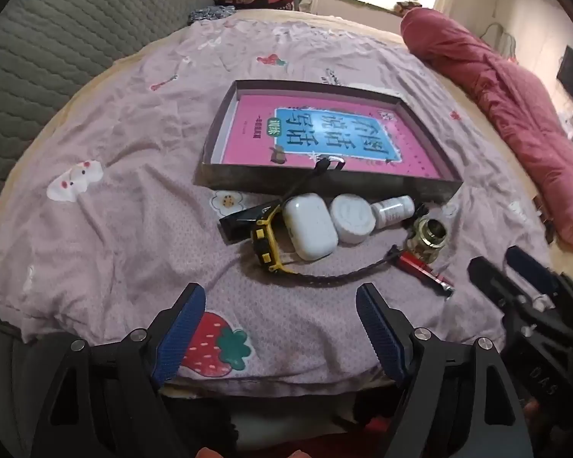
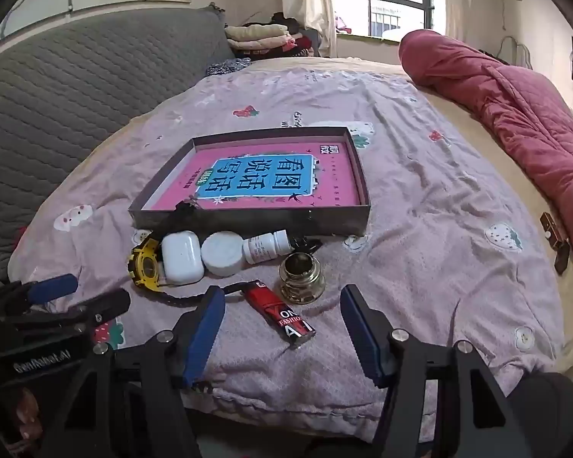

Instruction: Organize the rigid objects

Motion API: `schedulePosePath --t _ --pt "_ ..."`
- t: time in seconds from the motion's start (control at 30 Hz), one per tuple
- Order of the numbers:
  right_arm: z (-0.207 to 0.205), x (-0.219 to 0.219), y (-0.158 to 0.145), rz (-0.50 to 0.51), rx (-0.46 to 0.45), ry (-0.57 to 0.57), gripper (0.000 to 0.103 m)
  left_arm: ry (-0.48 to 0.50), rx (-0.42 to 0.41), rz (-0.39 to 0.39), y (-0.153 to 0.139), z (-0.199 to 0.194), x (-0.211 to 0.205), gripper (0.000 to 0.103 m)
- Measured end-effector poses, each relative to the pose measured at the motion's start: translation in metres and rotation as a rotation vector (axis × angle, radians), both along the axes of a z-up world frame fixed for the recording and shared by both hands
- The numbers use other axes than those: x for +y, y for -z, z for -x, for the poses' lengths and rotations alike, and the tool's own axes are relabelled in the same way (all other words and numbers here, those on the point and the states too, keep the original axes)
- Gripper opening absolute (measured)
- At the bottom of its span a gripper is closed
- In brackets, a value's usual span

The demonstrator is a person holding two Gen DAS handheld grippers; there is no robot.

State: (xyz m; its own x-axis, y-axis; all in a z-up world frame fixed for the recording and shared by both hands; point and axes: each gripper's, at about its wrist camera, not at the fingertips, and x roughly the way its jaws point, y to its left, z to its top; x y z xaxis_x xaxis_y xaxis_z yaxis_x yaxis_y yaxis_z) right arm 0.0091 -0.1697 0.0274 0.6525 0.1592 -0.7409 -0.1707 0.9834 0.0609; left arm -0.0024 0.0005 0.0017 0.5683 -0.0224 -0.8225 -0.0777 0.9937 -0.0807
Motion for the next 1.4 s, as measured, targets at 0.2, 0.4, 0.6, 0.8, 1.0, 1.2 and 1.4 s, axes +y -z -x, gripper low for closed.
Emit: schedulePosePath --t 0.2,0.4,0.6,0.8,1.0,1.2,1.4 --pt "0.002 0.005 -0.001 0.049 -0.005 -0.007 0.062 0.005 0.031 0.031 -0.003 -0.003 0.007 0.082" --pt "-0.002 0.004 -0.005 0.019 -0.013 -0.02 0.062 0.002 0.018 0.028 -0.004 -0.004 0.008 0.082" --pt "0.002 0.008 -0.002 0.039 -0.027 -0.036 0.062 -0.002 0.012 0.02 -0.006 -0.003 0.009 0.082" --pt "0.003 0.013 -0.003 0.051 -0.035 -0.053 0.062 -0.002 0.004 0.003 -0.008 -0.002 0.008 0.082" --pt "0.002 0.012 -0.003 0.051 -0.037 -0.048 0.062 -0.001 0.005 -0.004 -0.008 -0.003 0.007 0.082" --pt "0.003 0.012 -0.003 0.05 -0.037 -0.046 0.062 0.006 0.005 -0.015 -0.008 -0.002 0.005 0.082" --pt "0.003 0.012 -0.003 0.051 -0.036 -0.048 0.062 0.006 0.004 -0.02 -0.008 -0.001 0.004 0.082"
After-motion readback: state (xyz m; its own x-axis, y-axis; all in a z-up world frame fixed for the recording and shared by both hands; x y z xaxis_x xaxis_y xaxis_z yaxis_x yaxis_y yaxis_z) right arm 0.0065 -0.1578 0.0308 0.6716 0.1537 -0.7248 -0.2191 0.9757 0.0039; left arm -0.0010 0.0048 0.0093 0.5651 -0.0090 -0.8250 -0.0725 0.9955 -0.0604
